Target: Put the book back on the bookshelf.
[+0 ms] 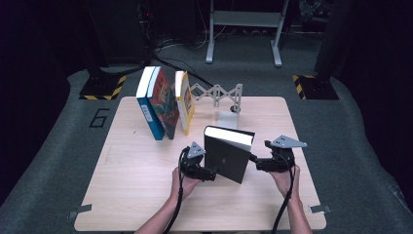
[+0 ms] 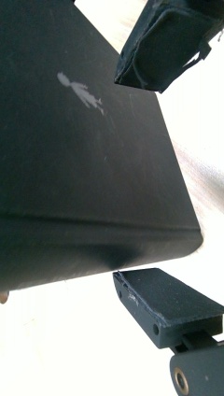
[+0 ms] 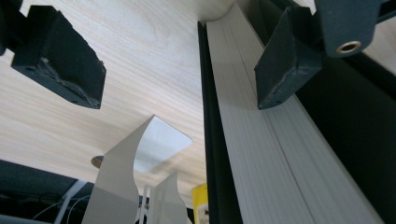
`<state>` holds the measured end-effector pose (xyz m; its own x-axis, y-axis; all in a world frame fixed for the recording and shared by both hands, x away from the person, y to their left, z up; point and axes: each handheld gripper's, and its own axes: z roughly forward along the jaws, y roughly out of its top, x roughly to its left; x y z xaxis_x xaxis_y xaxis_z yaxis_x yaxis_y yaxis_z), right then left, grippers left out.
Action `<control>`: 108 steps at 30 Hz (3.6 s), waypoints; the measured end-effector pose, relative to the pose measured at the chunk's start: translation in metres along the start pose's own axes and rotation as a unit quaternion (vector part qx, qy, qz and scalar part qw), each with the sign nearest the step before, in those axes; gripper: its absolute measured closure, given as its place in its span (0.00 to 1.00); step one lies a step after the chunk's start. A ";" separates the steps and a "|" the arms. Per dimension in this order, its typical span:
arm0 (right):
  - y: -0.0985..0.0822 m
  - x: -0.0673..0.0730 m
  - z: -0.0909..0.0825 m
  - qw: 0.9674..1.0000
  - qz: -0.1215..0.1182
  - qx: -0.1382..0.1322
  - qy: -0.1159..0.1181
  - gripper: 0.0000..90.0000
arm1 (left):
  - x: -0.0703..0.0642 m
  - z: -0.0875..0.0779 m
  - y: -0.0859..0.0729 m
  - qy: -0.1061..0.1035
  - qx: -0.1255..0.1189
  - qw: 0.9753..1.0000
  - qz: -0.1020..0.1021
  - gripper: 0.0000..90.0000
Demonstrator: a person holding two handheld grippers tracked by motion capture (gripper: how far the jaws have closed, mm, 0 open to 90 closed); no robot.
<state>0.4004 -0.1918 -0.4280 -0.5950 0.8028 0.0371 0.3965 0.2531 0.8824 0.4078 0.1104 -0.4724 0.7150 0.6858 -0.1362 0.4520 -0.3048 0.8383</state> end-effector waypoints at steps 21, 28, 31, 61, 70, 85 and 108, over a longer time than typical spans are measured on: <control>0.001 -0.005 0.004 1.000 0.009 -0.005 0.000 0.18 | -0.004 0.003 -0.001 -0.008 0.038 0.999 -0.002 0.06; 0.003 -0.009 0.006 1.000 0.008 -0.002 0.002 0.18 | -0.005 0.002 -0.002 -0.010 0.038 0.999 -0.008 0.07; 0.003 -0.008 0.005 1.000 0.007 -0.003 0.001 0.18 | -0.003 0.001 -0.002 -0.011 0.035 0.999 -0.002 0.08; -0.001 -0.006 0.011 1.000 0.019 0.002 0.005 0.19 | -0.004 -0.004 -0.004 0.000 0.025 1.000 -0.009 0.15; -0.003 -0.009 0.013 1.000 0.019 0.003 0.016 0.17 | 0.001 -0.007 -0.003 -0.016 0.021 1.000 -0.009 0.14; 0.003 -0.010 0.017 1.000 0.017 0.016 0.010 0.19 | 0.001 0.000 -0.004 -0.015 0.024 0.999 -0.023 0.14; 0.008 -0.012 0.028 0.999 0.022 0.017 0.021 0.18 | -0.006 -0.013 -0.014 -0.011 0.019 1.000 -0.016 0.15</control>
<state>0.4302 -0.1849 -0.4347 -0.6054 0.7902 0.0951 0.4461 0.2379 0.8628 0.3900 0.1197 -0.4766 0.7109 0.6815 -0.1738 0.4939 -0.3078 0.8132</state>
